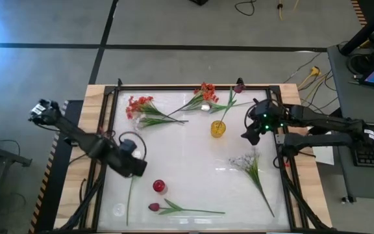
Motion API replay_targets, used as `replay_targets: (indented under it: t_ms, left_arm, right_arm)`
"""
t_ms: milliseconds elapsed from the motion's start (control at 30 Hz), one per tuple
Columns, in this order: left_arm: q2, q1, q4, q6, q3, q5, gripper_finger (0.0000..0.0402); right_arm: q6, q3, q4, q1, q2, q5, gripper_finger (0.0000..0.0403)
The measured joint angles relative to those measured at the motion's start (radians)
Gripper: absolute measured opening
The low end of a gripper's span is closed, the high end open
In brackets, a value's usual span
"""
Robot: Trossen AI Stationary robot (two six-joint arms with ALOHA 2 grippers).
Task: Sort flowers into vase by color
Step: Put the bottom white flower into the red vase
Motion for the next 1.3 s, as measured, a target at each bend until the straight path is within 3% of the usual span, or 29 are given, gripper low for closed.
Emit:
replay_targets:
  t_ms: [200,367,533,700,1300]
  left_arm:
    - [0.099,-0.062,-0.014,-0.073,0.0,0.007,0.002]
    - [0.173,-0.063,-0.051,-0.086,0.0,0.015,0.0079]
    - [0.267,-0.063,-0.122,-0.223,-0.001,0.03,0.0152]
    - [0.347,-0.063,-0.074,-0.231,-0.002,0.034,0.0191]
    - [0.443,-0.063,0.08,-0.224,-0.077,0.028,0.0161]
  right_arm:
    - [0.007,0.0,0.0,0.021,0.0,0.0,0.029]
    - [0.01,0.0,0.003,0.024,0.0,0.008,0.0294]
    - [0.008,0.0,0.004,0.024,0.0,0.009,0.0293]
    - [-0.003,0.0,0.004,0.024,0.0,0.009,0.029]
    - [-0.01,0.0,0.009,0.024,0.001,0.009,0.0291]
